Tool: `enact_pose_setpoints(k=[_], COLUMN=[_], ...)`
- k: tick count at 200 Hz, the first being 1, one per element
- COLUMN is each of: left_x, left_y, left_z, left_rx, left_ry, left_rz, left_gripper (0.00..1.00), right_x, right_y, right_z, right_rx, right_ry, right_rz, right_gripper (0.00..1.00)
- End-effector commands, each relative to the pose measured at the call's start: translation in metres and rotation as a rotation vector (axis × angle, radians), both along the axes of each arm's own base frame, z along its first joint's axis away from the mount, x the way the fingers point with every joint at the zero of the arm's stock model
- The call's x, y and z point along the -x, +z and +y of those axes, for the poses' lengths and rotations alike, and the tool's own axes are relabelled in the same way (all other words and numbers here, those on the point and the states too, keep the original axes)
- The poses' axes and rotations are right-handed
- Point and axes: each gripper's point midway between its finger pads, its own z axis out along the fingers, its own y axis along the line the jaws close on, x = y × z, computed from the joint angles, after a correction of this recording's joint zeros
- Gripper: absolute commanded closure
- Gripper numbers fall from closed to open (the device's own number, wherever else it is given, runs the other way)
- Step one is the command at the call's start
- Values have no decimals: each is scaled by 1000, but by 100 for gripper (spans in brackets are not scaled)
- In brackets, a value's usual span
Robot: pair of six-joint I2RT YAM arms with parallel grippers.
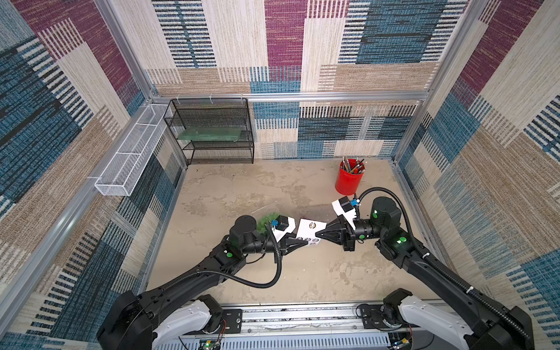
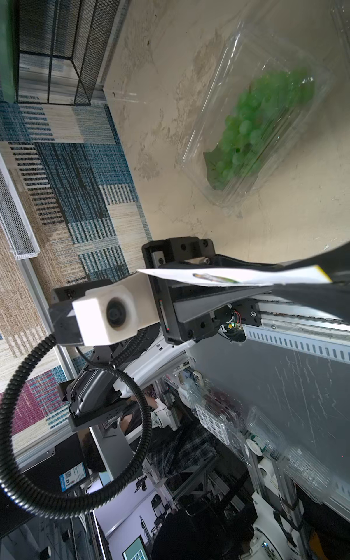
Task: Label fruit boxes
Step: Adjust the label sticker.
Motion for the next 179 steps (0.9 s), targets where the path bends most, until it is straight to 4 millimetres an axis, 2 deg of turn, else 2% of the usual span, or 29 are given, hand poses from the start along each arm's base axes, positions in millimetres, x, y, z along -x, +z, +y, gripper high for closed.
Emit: enact_pose_setpoints(k=[1,41,83,141,179], left_x=[-1,-2,-2,-4,-3], left_y=[6,5,9,9,6], left_z=[0,0,-2,-2,3], left_rx=[23,27,50,61,55], left_ry=[3,11,9,16,39], left_rz=[-26,-23,-21,-15,-20], left_gripper=[88,90,83,87,80], right_x=[1,2,2,2,3], right_y=[7,6,6,7,5], right_z=[0,0,0,0,-3], right_rx=[-17,-17,-19,-23,-15], right_ry=[12,13,15,15,15], right_rz=[-20,-19,-17,-20,-14], right_gripper=[100,100,100,100,100])
